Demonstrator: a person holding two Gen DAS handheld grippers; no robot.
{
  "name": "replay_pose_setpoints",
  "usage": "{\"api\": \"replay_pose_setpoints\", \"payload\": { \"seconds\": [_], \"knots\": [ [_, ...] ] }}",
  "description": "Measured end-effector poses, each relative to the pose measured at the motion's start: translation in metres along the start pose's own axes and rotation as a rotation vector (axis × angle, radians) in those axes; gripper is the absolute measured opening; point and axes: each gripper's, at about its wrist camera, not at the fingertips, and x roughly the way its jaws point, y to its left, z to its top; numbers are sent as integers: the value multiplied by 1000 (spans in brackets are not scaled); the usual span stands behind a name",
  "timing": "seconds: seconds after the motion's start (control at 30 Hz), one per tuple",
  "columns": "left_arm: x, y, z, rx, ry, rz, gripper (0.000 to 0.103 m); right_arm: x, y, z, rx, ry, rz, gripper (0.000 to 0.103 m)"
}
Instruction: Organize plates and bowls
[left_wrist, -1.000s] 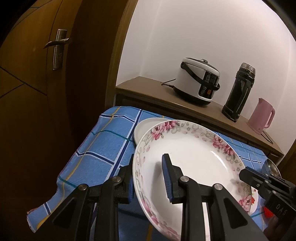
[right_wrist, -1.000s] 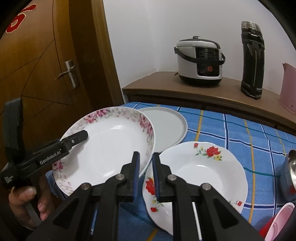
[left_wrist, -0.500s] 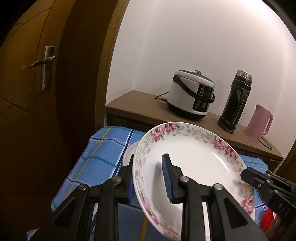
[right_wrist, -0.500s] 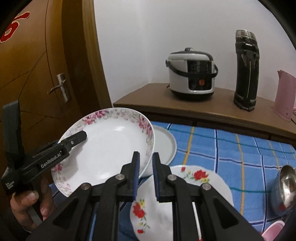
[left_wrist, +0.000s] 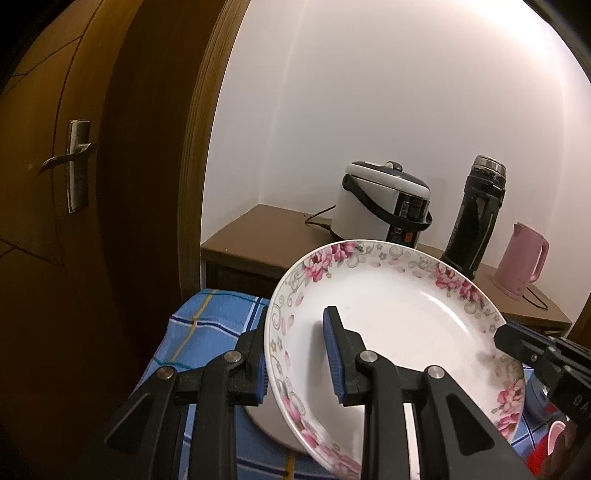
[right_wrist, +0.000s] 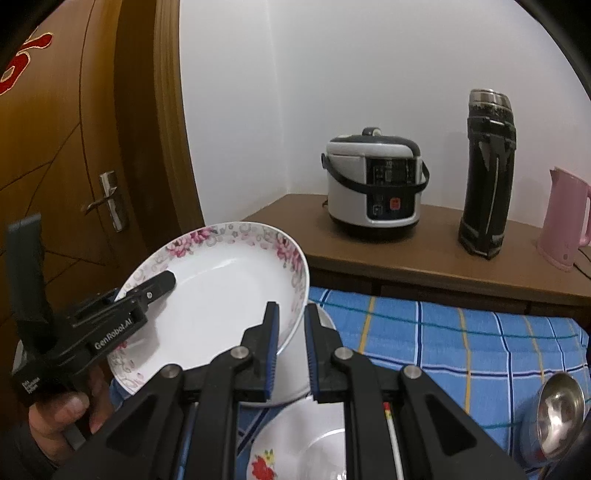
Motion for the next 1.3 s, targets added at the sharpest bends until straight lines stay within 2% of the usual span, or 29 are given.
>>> {"api": "replay_pose_setpoints", "payload": {
  "seconds": [0.53,1.3],
  "knots": [
    [25,1,9,2,-17,-3,29,28,-3,5,13,38,-35,14],
    [59,5,-4,-12,34,6,29,56,-8,-1,23,83,-53,14]
  ]
}}
